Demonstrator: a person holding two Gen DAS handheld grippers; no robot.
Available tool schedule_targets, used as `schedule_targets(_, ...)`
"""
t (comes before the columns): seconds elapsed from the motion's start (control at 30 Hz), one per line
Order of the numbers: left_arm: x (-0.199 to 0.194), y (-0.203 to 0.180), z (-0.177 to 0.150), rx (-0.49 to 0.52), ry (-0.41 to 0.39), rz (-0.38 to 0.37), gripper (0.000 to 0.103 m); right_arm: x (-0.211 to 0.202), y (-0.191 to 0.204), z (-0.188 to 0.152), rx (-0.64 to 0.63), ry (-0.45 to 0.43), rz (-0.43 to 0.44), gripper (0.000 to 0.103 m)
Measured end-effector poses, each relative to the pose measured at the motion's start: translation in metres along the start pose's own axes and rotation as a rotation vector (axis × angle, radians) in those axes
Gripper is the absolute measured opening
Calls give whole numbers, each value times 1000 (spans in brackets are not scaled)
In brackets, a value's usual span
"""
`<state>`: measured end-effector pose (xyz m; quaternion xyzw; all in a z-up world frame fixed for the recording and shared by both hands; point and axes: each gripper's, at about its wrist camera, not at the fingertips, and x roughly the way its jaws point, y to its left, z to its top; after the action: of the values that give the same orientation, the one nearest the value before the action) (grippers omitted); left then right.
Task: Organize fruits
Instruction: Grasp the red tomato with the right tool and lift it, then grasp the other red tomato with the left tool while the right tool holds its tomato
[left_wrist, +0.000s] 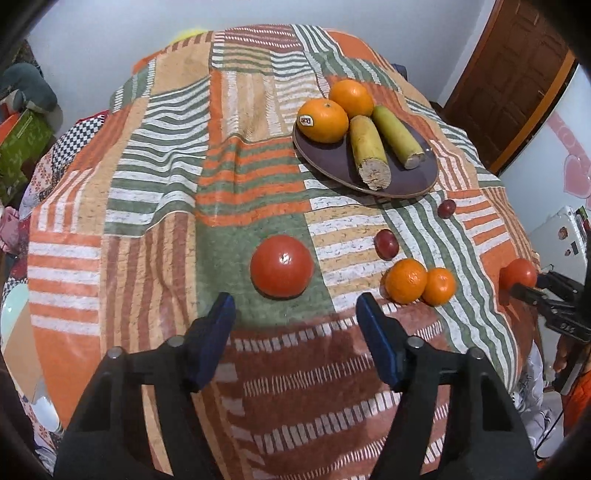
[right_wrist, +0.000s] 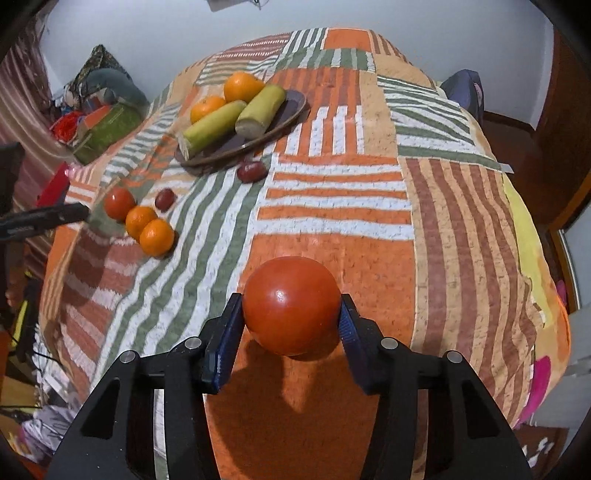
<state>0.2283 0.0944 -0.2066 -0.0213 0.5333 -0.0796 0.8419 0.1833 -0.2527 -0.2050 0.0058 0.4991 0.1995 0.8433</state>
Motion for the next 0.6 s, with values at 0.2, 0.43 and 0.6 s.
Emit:
schedule_targets(0.2, 26, -1, 12, 25, 33, 15, 66, -5, -1, 12, -9, -27, -13, 47)
schedule_targets(0.43, 49, 3, 21, 19, 65, 22, 64, -1, -3, 22, -4, -29, 1, 47)
schedule_targets(0.6, 62, 6, 23, 10, 87, 24, 50, 8, -5, 27, -12, -16, -4, 47)
